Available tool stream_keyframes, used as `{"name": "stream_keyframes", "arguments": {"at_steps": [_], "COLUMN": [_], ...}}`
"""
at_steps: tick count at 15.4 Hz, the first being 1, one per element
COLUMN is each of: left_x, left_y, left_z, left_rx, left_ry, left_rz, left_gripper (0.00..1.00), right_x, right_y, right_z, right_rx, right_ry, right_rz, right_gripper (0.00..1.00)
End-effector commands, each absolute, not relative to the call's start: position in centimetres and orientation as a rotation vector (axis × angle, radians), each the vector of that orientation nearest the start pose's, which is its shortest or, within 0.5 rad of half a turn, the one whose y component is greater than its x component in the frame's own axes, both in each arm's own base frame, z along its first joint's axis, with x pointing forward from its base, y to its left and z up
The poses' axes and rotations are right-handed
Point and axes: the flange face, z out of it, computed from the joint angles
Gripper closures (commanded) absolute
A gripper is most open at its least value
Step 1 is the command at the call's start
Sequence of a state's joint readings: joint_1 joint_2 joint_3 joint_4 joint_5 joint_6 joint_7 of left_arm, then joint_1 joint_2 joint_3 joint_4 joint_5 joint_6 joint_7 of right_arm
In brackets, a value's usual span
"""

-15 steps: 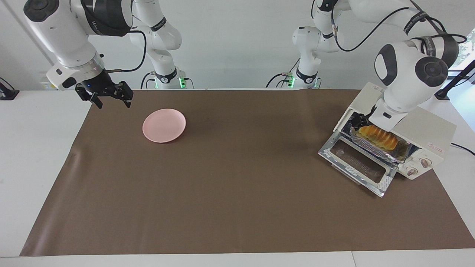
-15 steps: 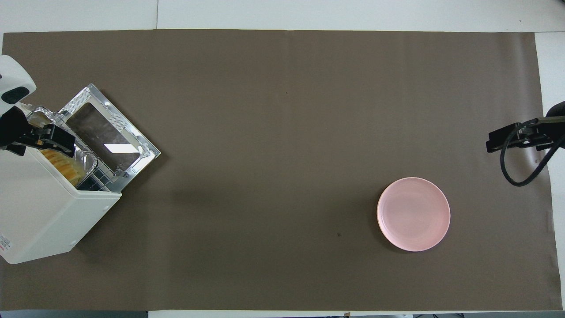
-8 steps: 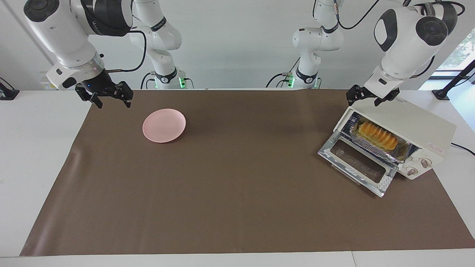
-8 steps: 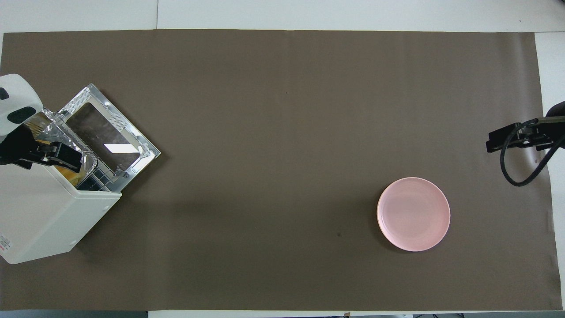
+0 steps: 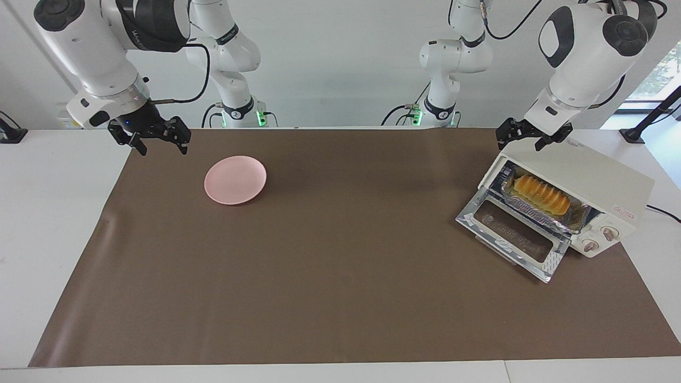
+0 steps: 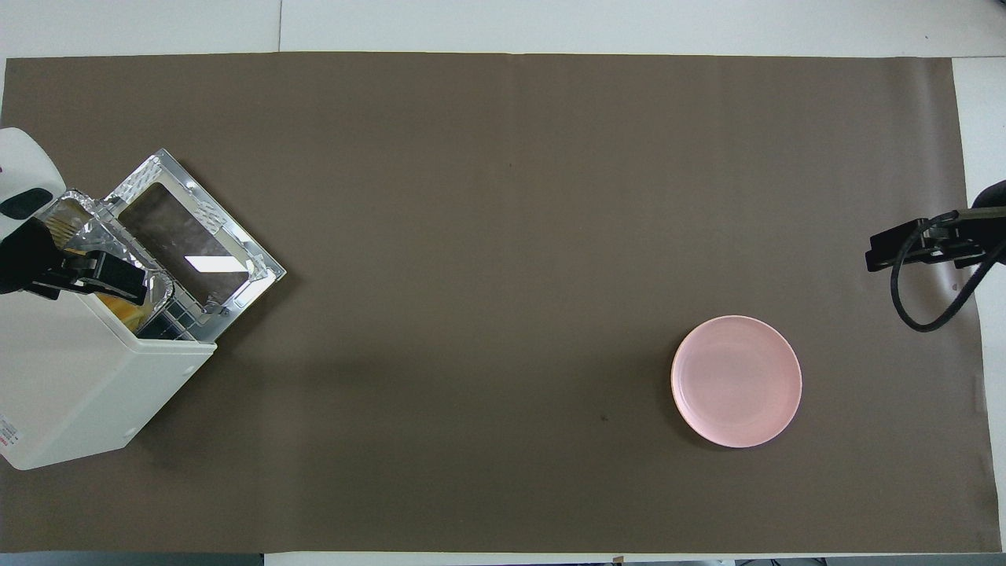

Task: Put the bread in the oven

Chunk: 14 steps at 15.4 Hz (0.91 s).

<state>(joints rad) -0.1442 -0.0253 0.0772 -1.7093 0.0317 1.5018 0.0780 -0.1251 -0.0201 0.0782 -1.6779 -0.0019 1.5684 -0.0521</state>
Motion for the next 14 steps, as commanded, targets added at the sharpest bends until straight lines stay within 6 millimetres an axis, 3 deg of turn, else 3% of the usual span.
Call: {"name": "stream_keyframes", "arguments": {"at_steps": [1,9,14], "left_x": [53.1,54.7,53.8], "left_y": [-3.0,-3.7,-3.8], "left_z": [56.7,58.9,59.2], "left_rx": [-3.111,-3.169,-3.175], "left_ry": [0.229,0.211,0.209], "left_rz": [0.247,0.075,0.088], "left_gripper": [0.00,0.00,0.00], "right_x": [53.7,53.7,53.7], "right_y": [-2.8,-2.8,-2.8], "right_z": [58.7,58.7,58.7], "right_rx": [-3.156,-3.156,-3.156], "right_ry": [-0.037,-0.037,-0.037], "right_rz": [0.143,0.143,0.143], "right_gripper": [0.00,0.00,0.00]}}
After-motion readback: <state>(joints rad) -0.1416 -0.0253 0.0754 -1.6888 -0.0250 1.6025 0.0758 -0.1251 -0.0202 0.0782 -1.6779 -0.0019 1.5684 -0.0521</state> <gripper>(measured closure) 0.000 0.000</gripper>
